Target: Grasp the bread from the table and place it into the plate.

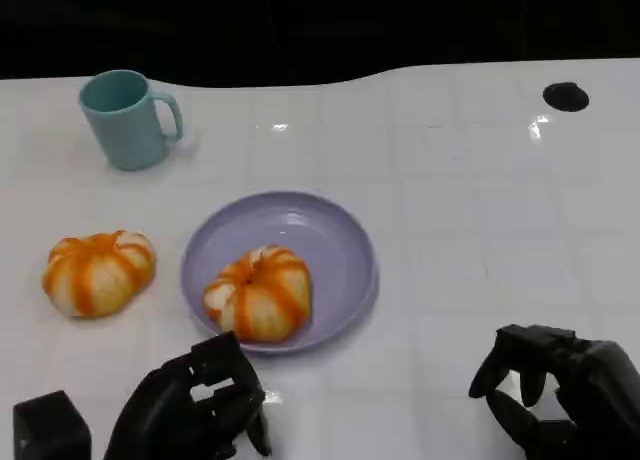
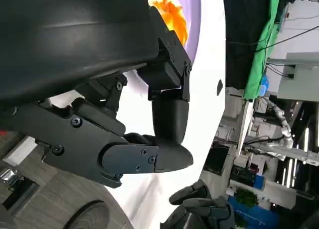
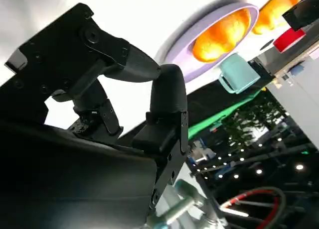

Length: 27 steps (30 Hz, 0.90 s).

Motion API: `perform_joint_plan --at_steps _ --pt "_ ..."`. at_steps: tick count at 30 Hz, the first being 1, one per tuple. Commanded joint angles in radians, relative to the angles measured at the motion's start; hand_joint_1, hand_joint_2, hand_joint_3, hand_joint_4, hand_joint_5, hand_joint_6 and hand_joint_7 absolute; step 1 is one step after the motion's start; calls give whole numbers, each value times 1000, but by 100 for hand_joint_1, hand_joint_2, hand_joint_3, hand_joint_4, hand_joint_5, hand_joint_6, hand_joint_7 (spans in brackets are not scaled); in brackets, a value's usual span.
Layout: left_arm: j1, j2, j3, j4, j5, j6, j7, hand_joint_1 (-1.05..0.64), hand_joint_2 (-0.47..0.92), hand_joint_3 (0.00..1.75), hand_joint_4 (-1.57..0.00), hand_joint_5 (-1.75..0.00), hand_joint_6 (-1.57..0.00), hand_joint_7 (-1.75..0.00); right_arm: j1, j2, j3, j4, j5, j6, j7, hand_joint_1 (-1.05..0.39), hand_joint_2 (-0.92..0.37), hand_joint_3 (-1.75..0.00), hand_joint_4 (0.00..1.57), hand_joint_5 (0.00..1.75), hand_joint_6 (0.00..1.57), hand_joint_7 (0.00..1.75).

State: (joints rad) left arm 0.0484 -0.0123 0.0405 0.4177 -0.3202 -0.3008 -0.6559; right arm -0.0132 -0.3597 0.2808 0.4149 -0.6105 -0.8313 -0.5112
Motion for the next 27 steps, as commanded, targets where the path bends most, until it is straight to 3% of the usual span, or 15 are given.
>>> perform_joint_plan --at_steps 1,27 --pt "-7 18 10 7 -12 -8 -17 -60 77 52 -77 -175 -71 -147 -19 5 -18 37 9 -19 6 -18 -40 -127 88 175 68 148" --pt "-14 19 14 14 -18 2 -28 -60 79 46 -77 -175 -71 -147 -40 14 -30 81 -3 -37 24 -19 -40 -124 88 175 72 141"
